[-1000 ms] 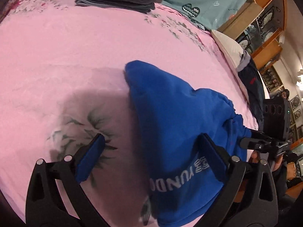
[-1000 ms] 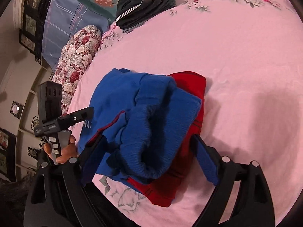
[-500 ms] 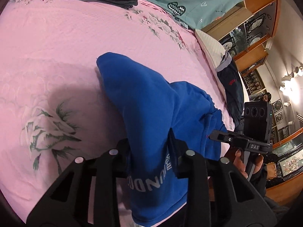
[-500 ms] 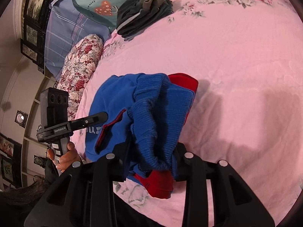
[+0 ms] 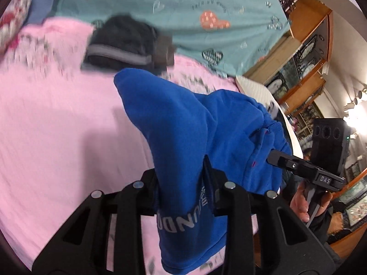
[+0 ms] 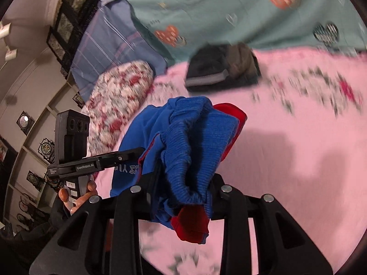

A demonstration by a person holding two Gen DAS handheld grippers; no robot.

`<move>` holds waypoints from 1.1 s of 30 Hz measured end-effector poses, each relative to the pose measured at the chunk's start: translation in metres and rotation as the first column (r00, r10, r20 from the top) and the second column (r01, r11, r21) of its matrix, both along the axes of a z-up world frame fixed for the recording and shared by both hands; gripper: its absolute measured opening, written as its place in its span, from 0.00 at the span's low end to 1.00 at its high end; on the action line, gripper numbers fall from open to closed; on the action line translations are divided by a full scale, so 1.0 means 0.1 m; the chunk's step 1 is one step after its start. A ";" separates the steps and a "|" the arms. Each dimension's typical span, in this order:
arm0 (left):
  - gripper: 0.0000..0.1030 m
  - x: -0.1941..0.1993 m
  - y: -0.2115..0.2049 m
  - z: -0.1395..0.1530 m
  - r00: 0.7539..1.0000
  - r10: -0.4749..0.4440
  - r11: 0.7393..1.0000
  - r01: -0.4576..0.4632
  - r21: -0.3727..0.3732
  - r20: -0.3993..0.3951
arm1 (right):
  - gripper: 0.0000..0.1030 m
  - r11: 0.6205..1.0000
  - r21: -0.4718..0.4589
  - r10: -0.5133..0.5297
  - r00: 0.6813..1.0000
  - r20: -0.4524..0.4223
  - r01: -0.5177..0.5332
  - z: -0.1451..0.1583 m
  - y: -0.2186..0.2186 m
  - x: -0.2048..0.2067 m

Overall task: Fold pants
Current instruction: 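Grasp the folded blue pants with the left tool while the right tool grasps them too, then carry the folded pants with both tools onto the dark clothes stack and release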

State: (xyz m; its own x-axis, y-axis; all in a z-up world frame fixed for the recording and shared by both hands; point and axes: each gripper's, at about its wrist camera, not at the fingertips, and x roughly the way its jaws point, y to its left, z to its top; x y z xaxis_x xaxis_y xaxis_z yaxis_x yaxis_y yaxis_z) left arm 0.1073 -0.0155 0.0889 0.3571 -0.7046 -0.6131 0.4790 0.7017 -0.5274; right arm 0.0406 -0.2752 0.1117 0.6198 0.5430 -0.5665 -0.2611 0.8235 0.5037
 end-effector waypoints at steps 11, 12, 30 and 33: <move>0.32 2.40 -0.20 0.69 0.979 0.153 0.987 -0.158 0.022 0.133 | 0.30 0.997 -0.027 -0.061 0.989 0.132 0.065 0.59 -0.02 2.55; 0.32 2.67 -0.26 0.56 0.980 0.156 0.986 -0.161 0.031 0.121 | 0.30 0.996 -0.034 -0.077 0.989 0.124 0.082 0.49 -0.05 2.76; 0.87 2.69 0.17 0.62 0.880 0.399 0.893 -0.437 0.112 0.257 | 0.58 0.938 -0.122 -0.293 0.928 0.231 0.326 0.46 -0.33 2.65; 0.92 2.11 0.18 0.91 0.834 0.404 0.857 -0.488 0.162 0.375 | 0.58 0.931 -0.166 -0.279 0.927 0.252 0.325 0.66 -0.23 2.13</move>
State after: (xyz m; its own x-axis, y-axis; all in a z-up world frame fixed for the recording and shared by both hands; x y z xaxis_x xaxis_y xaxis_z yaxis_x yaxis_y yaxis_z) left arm 0.3182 0.0028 0.1799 0.7991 -0.2646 -0.5399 0.1918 0.9632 -0.1882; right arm 0.2538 -0.2986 0.1776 0.8577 0.1991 -0.4741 -0.0689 0.9582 0.2778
